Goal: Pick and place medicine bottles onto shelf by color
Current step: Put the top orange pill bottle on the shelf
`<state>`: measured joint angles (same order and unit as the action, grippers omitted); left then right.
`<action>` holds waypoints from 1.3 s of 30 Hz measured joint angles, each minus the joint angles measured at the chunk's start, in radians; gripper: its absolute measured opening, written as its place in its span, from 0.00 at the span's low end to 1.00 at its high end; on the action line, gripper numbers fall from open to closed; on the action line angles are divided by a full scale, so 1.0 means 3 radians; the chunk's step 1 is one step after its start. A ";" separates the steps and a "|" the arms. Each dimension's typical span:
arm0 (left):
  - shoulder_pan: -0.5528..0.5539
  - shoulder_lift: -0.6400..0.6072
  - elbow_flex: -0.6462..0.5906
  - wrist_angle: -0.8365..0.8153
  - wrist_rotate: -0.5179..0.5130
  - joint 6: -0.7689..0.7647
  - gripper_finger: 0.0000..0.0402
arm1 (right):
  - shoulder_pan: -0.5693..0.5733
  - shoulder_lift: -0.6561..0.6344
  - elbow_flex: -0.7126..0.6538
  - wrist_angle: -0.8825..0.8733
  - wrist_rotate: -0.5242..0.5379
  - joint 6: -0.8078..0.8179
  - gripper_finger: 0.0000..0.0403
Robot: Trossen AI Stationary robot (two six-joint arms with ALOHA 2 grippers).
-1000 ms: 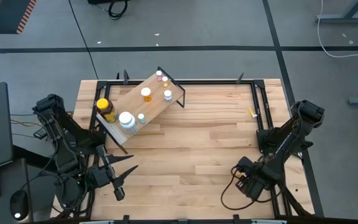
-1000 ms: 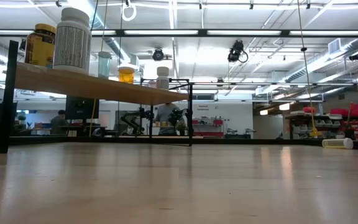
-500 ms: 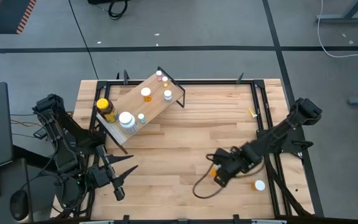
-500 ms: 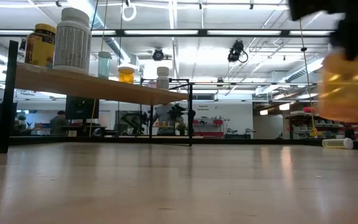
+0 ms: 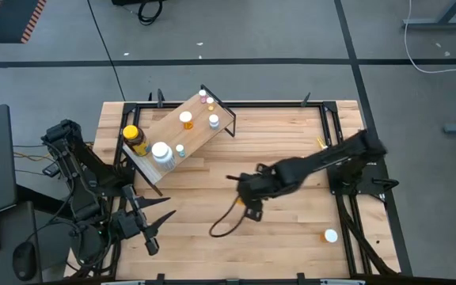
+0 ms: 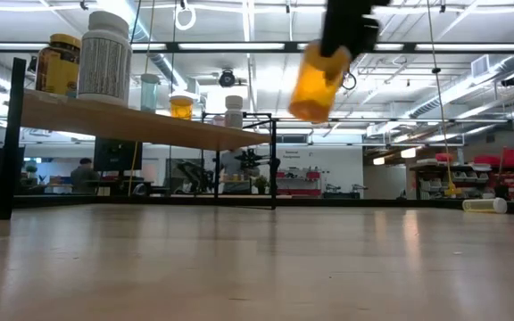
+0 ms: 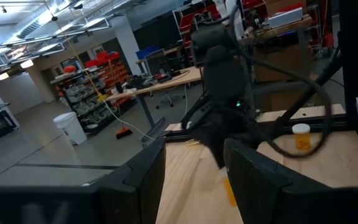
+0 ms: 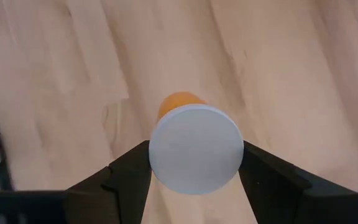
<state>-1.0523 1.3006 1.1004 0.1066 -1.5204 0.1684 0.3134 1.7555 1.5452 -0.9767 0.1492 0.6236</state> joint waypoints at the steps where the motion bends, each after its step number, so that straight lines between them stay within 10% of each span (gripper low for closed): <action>1: -0.0002 0.0000 0.0000 0.0003 0.0000 0.0000 0.43 | -0.0041 0.0128 0.0194 -0.0138 0.0002 -0.0104 0.58; 16: -0.0304 -0.0023 0.0000 0.0011 -0.0057 0.0010 0.43 | -0.0804 0.1453 0.2715 -0.1193 0.0088 -0.1082 0.58; 39: -0.0217 -0.0023 0.0000 0.0009 -0.0055 -0.0243 0.43 | -0.1266 0.1526 0.2702 -0.0923 0.0060 -0.2159 0.58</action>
<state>-1.1173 1.2938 1.1004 0.1094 -1.5368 0.0954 -0.0665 2.2132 2.3558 -1.2536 0.1673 -0.0240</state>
